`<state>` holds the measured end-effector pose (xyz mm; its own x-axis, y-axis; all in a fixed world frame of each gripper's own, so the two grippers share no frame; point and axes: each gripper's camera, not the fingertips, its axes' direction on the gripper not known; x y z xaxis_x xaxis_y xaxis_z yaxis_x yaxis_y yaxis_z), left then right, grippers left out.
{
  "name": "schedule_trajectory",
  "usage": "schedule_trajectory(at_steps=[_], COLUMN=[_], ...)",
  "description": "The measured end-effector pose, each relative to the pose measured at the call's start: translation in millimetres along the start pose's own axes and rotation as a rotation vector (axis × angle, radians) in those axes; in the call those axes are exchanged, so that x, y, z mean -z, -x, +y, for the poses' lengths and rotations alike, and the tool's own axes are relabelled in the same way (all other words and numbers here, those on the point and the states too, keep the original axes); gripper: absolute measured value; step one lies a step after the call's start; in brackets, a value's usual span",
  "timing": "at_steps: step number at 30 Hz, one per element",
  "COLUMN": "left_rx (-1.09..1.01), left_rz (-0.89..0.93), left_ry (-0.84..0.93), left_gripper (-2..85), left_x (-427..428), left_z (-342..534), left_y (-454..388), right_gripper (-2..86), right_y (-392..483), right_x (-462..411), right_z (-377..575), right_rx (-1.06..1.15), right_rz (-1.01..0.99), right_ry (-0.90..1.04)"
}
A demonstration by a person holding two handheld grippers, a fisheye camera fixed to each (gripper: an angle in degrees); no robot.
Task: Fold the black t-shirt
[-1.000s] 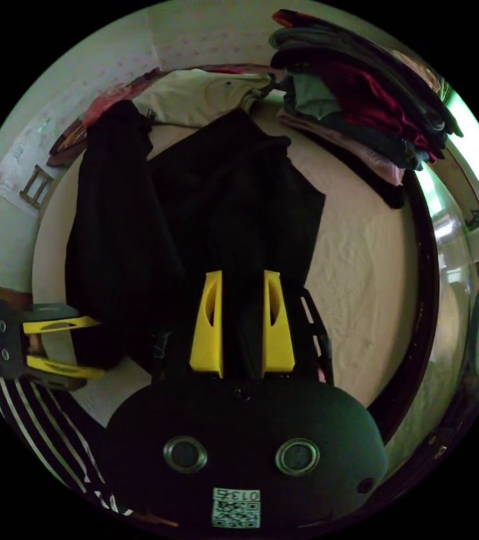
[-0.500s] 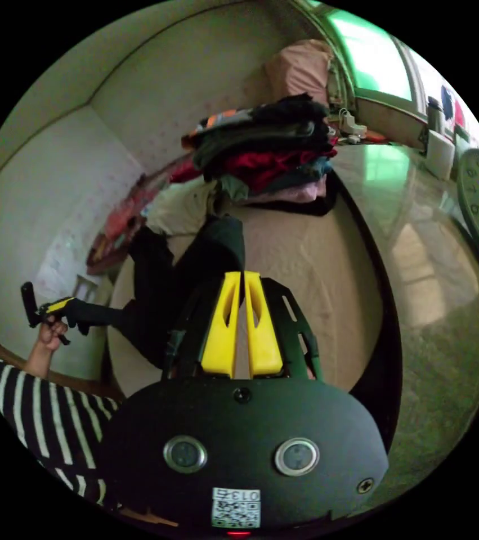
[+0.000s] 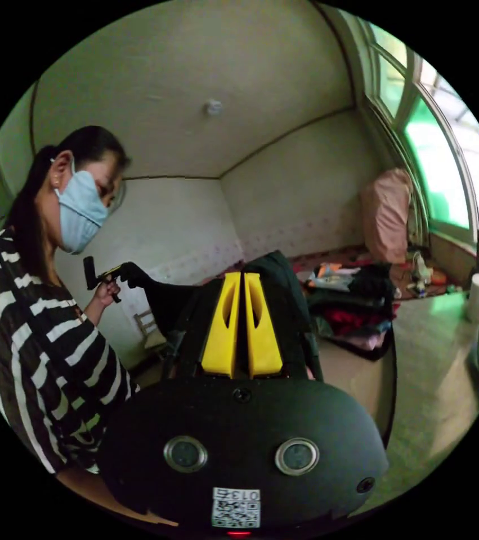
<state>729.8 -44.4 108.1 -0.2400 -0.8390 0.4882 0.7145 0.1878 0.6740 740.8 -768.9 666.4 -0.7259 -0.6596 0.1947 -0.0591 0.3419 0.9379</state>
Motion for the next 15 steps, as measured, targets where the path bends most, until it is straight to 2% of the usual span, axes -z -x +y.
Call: schedule_trajectory(at_steps=[3, 6, 10, 13, 15], left_rx=[0.068, 0.172, 0.24, 0.216, 0.104], left_rz=[0.018, 0.068, 0.077, 0.032, -0.085], left_ry=[0.059, 0.181, 0.236, 0.079, -0.119], left_gripper=[0.6, 0.6, 0.5, 0.5, 0.5], left_x=[-2.9, -44.0, -92.4, -78.0, -27.1], left_z=[6.0, 23.8, 22.9, -22.8, -64.9], left_y=[29.8, 66.9, 111.5, 131.6, 127.6], right_gripper=[0.5, 0.4, 0.4, 0.4, 0.4], right_y=[4.1, -9.8, -45.6, -32.0, -5.0], right_x=[2.9, -28.2, -89.4, -92.7, -74.5], right_z=[-16.2, -21.0, -35.3, -81.5, -111.7], right_rx=[0.004, -0.032, -0.098, -0.01, 0.12], right_rz=[0.068, 0.154, 0.227, 0.277, 0.286], right_ry=[0.049, 0.166, 0.264, 0.142, 0.004])
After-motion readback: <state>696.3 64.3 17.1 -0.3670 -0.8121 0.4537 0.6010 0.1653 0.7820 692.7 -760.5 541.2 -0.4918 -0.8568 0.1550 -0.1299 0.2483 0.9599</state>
